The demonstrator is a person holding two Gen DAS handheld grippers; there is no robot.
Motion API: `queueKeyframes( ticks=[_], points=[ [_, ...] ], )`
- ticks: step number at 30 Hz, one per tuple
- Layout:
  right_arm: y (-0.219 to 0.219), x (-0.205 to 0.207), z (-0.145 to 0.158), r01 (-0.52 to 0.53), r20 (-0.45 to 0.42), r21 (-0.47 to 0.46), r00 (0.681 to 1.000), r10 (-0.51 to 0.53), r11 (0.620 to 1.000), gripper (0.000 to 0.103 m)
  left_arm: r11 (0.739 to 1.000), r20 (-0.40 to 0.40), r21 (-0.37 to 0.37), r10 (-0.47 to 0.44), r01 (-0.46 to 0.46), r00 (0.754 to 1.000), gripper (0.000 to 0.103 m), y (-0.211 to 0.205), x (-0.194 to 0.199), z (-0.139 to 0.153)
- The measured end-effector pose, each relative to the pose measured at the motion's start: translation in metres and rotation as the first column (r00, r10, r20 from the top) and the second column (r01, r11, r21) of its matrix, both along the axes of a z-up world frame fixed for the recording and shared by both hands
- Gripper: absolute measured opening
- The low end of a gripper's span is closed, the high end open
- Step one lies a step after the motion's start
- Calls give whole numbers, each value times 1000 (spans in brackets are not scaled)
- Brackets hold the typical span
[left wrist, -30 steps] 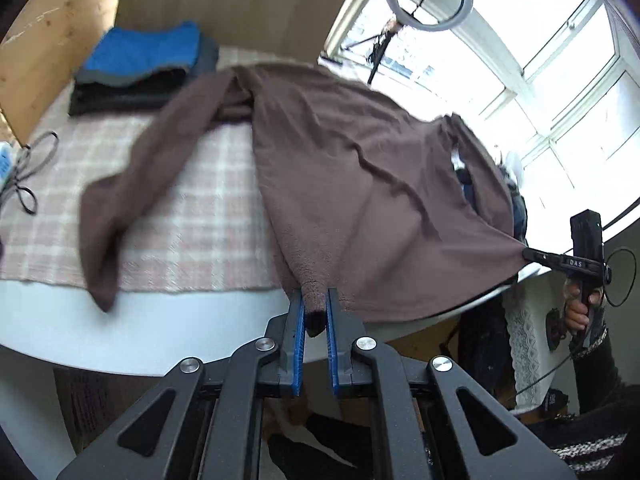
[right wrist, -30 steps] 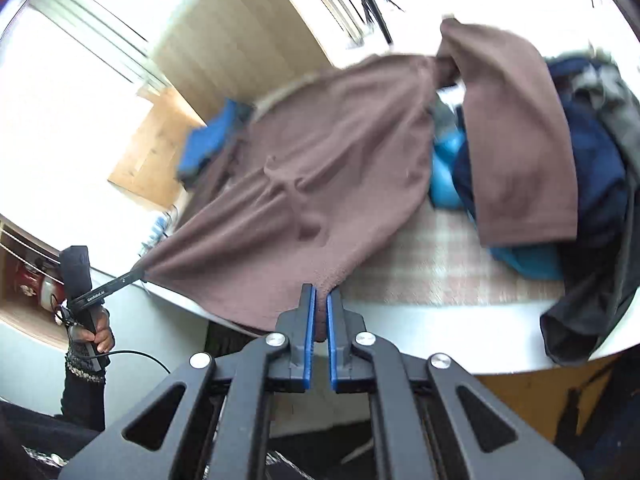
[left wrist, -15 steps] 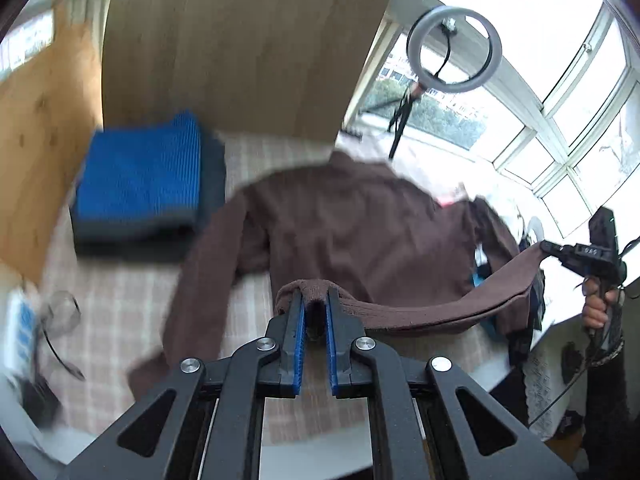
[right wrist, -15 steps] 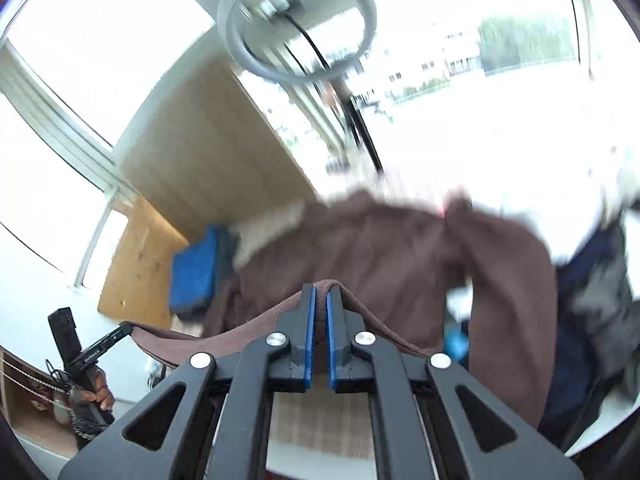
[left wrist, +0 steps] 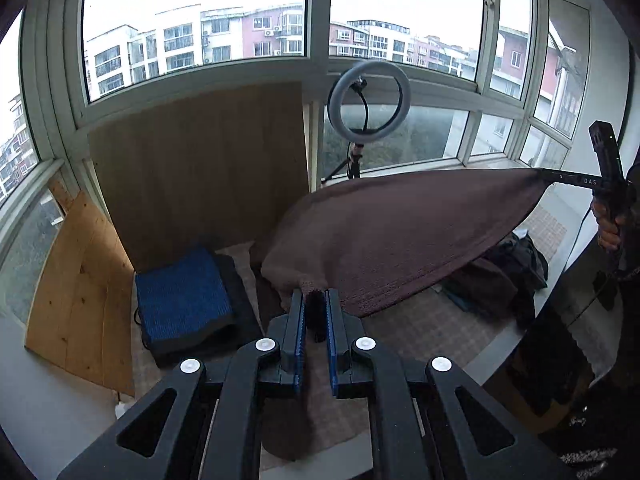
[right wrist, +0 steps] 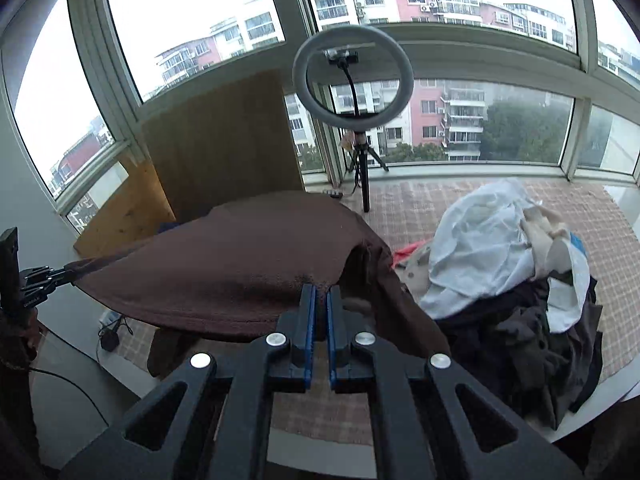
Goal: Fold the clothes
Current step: 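Lift and pull the hem with the left gripper while the right gripper holds the top, then open both grippers and lay the brown top flat on the mat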
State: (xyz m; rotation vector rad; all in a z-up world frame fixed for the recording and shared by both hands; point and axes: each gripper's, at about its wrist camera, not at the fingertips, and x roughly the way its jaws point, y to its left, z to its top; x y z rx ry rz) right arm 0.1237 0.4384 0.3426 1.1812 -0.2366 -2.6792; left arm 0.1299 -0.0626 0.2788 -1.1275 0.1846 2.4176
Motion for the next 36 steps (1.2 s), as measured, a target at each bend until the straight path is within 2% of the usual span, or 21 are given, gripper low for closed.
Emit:
queueKeyframes(
  ticks=[2, 4, 6, 7, 9, 12, 14, 16, 17, 18, 20, 23, 24, 26, 28, 30, 31, 32, 36],
  points=[
    [4, 18, -76, 2, 145, -52, 989, 5, 999, 5, 1000, 123, -12, -16, 17, 992, 8, 2, 12, -68],
    [2, 34, -146, 33, 265, -67, 964, -15, 997, 5, 1000, 260, 2, -17, 18, 965, 8, 1, 24, -135],
    [1, 49, -203, 67, 367, -88, 930, -31, 994, 5, 1000, 345, -20, -6, 14, 939, 8, 1, 35, -187],
    [-1, 55, -223, 77, 399, -74, 916, -41, 994, 5, 999, 385, -31, 0, 13, 923, 8, 1, 41, -212],
    [-7, 66, -255, 86, 442, -15, 894, -71, 996, 5, 999, 419, -47, 19, 0, 908, 8, -2, 47, -239],
    [-17, 75, -271, 62, 459, 39, 885, -73, 997, 6, 998, 465, -59, 40, -14, 884, 10, -6, 50, -262],
    [-22, 81, -264, 12, 462, 37, 886, -28, 999, 7, 998, 483, -62, 46, -18, 875, 10, -11, 53, -264],
    [-21, 86, -242, -26, 428, 51, 904, 2, 998, 10, 998, 481, -55, 35, -10, 876, 10, -17, 60, -256],
    [-15, 88, -227, -26, 394, 64, 919, -2, 998, 15, 998, 474, -57, 40, -14, 880, 9, -21, 63, -250],
    [-9, 90, -213, -25, 359, 77, 933, -5, 997, 24, 998, 464, -53, 49, -28, 885, 9, -25, 65, -241],
    [12, 85, -187, 26, 268, 157, 961, -68, 987, 37, 997, 443, -42, 70, -58, 894, 8, -33, 68, -224],
    [44, 60, -162, 110, 168, 289, 972, -164, 951, 42, 997, 373, -32, 83, -76, 924, 8, -36, 66, -189],
    [53, 46, -162, 122, 161, 327, 970, -182, 937, 46, 996, 345, -20, 84, -82, 935, 8, -33, 62, -177],
    [67, 14, -173, 110, 192, 378, 962, -194, 919, 48, 996, 287, 10, 84, -90, 954, 8, -27, 55, -153],
    [73, -16, -193, 64, 261, 389, 949, -176, 919, 48, 993, 240, 40, 99, -112, 966, 9, -18, 37, -140],
    [77, -32, -213, 5, 321, 348, 939, -124, 937, 44, 988, 203, 73, 121, -138, 972, 9, -3, 16, -131],
    [77, -34, -216, -21, 334, 341, 937, -100, 940, 37, 985, 198, 93, 124, -144, 972, 9, 6, 7, -129],
    [76, -33, -217, -45, 338, 344, 938, -79, 938, 6, 982, 194, 113, 126, -150, 973, 9, 15, -2, -128],
    [70, -20, -187, -99, 298, 255, 954, 19, 962, 6, 982, 198, 130, 110, -137, 974, 9, 60, -21, -131]
  ],
)
